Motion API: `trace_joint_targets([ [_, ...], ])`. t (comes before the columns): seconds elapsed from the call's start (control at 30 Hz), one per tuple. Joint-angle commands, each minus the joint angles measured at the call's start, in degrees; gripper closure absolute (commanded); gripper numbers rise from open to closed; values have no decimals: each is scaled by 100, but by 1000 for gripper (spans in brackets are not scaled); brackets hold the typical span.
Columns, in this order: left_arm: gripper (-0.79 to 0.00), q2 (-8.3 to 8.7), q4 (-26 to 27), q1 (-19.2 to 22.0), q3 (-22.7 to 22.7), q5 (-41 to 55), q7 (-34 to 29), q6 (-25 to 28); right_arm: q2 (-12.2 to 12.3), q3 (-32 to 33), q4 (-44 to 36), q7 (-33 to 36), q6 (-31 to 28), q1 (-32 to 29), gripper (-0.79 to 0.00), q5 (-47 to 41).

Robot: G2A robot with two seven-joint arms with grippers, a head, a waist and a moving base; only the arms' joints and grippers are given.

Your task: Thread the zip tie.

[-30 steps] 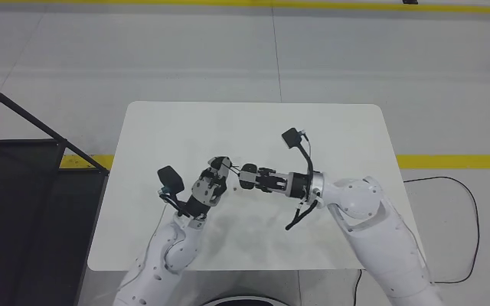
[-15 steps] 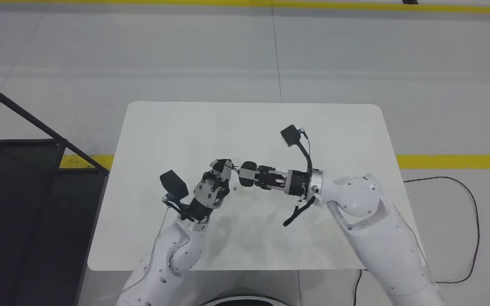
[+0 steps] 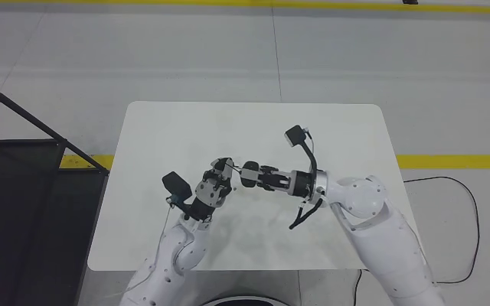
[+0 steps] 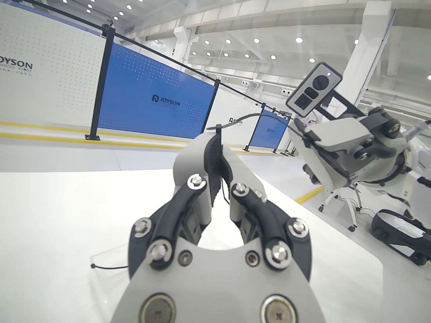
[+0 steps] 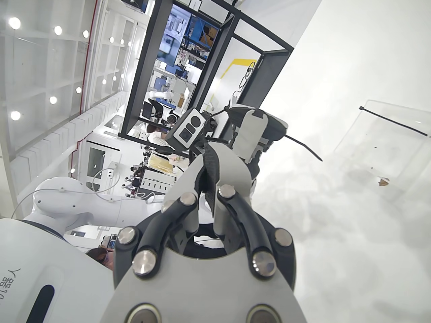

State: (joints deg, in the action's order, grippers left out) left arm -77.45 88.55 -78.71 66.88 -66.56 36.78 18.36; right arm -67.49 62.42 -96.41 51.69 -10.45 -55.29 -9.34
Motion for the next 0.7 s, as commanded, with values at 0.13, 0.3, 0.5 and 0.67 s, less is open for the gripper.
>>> trace_joint_targets([
  [0.13,0,-29,-52,-7,-78,-305,356,-342,8,12,-15,11,10,-9,0,11],
  [0.3,0,-60,-116,-18,-163,-596,735,-710,15,17,-22,17,44,-7,0,42],
  [0.5,0,-114,-246,-24,-287,-967,1295,-1323,21,17,-35,-8,110,-10,0,97],
  [0.67,0,-168,-407,34,-394,-1092,1590,-1682,26,4,-42,-14,148,-10,0,158],
])
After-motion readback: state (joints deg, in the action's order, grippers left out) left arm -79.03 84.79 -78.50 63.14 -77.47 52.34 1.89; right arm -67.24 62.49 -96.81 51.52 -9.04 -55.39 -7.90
